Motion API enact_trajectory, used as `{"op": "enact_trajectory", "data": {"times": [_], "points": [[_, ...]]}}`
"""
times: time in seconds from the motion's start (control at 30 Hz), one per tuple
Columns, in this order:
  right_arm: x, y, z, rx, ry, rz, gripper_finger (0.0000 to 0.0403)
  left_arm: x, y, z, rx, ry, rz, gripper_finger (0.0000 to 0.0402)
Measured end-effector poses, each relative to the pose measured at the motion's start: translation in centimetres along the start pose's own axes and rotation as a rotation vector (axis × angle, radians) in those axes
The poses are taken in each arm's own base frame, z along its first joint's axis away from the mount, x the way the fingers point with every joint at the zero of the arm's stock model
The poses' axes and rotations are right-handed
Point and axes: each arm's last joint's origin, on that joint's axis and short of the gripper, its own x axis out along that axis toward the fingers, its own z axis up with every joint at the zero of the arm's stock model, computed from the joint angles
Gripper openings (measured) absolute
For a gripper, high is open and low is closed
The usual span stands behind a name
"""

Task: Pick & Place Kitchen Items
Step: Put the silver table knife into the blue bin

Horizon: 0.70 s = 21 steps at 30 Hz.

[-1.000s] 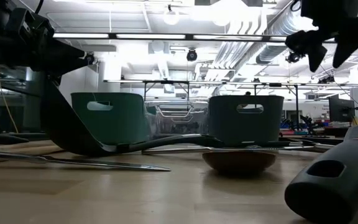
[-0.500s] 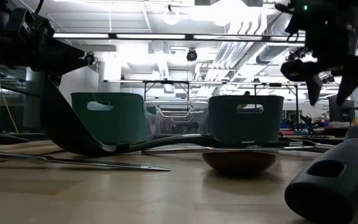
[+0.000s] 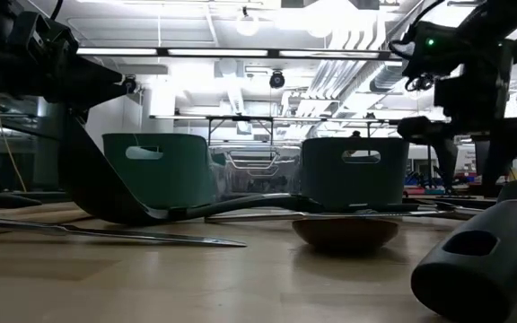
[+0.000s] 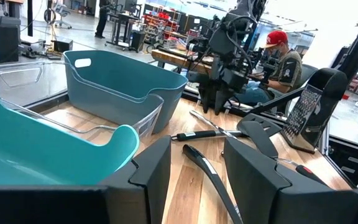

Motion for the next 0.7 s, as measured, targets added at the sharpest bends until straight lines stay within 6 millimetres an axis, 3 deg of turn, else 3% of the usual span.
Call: {"op": "enact_trajectory", "data": {"times": [0.7], "points": [[2.9, -0.2, 1.0, -0.062, 0.058, 0.051, 0.0188, 0.0, 0.0, 0.0, 0.000, 0.000, 0.000, 0.0149]]}}
